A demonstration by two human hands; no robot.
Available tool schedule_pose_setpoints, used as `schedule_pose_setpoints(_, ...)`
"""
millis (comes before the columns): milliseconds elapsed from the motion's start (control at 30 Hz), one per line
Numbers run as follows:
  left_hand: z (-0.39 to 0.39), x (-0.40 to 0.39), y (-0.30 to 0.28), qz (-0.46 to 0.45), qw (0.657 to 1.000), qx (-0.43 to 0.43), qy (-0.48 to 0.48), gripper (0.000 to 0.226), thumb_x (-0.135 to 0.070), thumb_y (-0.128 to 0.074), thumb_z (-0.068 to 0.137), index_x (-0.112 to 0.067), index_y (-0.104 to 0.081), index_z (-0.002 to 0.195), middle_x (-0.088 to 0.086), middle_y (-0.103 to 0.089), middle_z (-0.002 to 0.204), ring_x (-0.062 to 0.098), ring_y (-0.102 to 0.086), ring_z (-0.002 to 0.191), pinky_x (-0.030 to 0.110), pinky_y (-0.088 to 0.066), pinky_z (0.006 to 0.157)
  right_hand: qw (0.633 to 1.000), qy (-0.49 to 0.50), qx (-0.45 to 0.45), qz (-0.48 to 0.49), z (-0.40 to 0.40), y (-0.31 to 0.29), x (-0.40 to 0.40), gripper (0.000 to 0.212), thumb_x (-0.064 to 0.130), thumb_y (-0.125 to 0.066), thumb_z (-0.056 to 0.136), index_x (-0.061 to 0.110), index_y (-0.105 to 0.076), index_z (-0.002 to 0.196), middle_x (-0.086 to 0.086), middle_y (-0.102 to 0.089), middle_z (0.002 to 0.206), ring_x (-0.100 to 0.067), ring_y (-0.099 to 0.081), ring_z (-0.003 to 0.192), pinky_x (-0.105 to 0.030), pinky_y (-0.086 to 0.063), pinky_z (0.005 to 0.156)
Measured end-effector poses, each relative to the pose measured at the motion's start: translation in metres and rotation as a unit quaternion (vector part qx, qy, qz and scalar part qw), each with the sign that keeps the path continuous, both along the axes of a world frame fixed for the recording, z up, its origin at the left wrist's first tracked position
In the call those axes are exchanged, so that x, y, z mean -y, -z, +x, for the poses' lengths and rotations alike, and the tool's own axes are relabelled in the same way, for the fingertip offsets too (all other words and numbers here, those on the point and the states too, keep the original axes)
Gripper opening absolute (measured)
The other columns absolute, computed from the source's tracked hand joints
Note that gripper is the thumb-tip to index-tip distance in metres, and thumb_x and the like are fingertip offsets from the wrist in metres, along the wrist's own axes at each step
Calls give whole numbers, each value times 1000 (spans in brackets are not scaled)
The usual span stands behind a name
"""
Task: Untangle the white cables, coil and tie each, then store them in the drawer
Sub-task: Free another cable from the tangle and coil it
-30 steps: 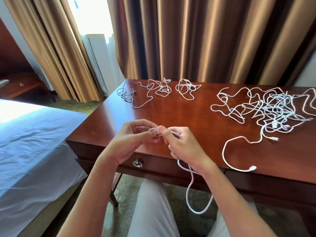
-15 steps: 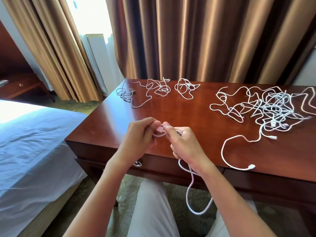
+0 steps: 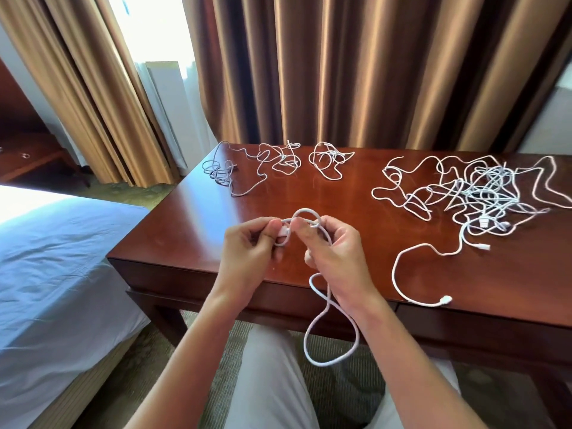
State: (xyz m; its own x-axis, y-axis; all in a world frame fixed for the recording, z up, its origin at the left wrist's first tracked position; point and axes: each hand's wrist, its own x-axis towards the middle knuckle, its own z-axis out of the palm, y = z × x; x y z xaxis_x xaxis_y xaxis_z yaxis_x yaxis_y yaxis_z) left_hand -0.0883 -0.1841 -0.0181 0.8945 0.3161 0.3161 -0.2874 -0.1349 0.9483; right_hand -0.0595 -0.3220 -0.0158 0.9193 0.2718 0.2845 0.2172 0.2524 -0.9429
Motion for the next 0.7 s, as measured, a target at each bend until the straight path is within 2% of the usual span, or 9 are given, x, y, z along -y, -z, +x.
schedule_pose_setpoints(133,-5,17,6,-104,994,-22,-12,31,-1,-51,101,-3,-75,81,6,-59,60,13,-49,55,21,-40,53,999,0,11,53,-12,6,-6,24,-1,-74,86,1,-51,83,9,-57,58,-2,-49,50,-14,-43,52)
schedule_pose_setpoints(200,-7,26,11,-162,986,-45,14,37,1,-50,101,-11,-80,83,17,-67,78,22,-55,70,28,-45,62,996,9,-6,85,-14,16,-12,31,3,-81,82,5,-51,90,-4,-58,72,-11,-50,57,-22,-48,51)
schedule_pose_setpoints(267,-10,35,15,-183,979,-72,47,37,0,-49,102,-12,-80,87,22,-67,86,25,-54,75,26,-46,60,994,38,-37,99,-9,23,-18,37,15,-85,80,17,-50,91,-5,-52,73,-12,-45,52,-24,-43,45)
schedule_pose_setpoints(400,-14,38,26,-218,963,-121,101,31,-8,-52,101,-13,-80,91,20,-63,88,25,-53,78,25,-45,64,995,50,-88,-13,-8,21,-23,13,38,-69,93,32,-62,84,3,-58,72,-7,-50,53,-20,-40,42)
schedule_pose_setpoints(433,-15,37,27,-214,962,-130,109,27,-12,-55,100,-12,-80,92,19,-61,85,23,-51,72,24,-44,61,993,45,-90,-59,-8,20,-23,24,39,-59,100,27,-67,80,5,-63,71,-7,-54,52,-21,-40,41)
schedule_pose_setpoints(500,-17,32,26,-181,965,-141,123,19,-19,-62,95,-11,-79,95,12,-64,78,14,-55,64,23,-45,60,991,51,-78,-96,-6,20,-19,48,37,-46,106,23,-68,66,1,-69,79,-12,-62,62,-23,-44,42)
schedule_pose_setpoints(567,-16,22,26,-37,988,-115,92,14,-4,-65,94,-10,-76,99,-2,-70,78,3,-62,66,19,-48,62,986,69,-28,-148,-3,19,-16,60,38,-43,107,26,-62,51,-2,-67,84,-16,-64,80,-25,-50,59)
schedule_pose_setpoints(633,-14,12,25,141,988,-51,22,36,8,-60,86,-19,-70,107,0,-69,94,6,-64,72,23,-49,66,971,86,18,-224,0,20,-13,58,36,-43,107,26,-56,51,2,-63,73,-9,-60,77,-32,-48,77)
schedule_pose_setpoints(700,-18,7,14,204,979,14,17,49,6,-52,77,-24,-57,116,5,-57,114,16,-62,86,32,-53,74,965,102,20,-240,1,19,-11,55,33,-44,107,19,-53,54,-3,-64,65,-13,-62,71,-40,-51,80)
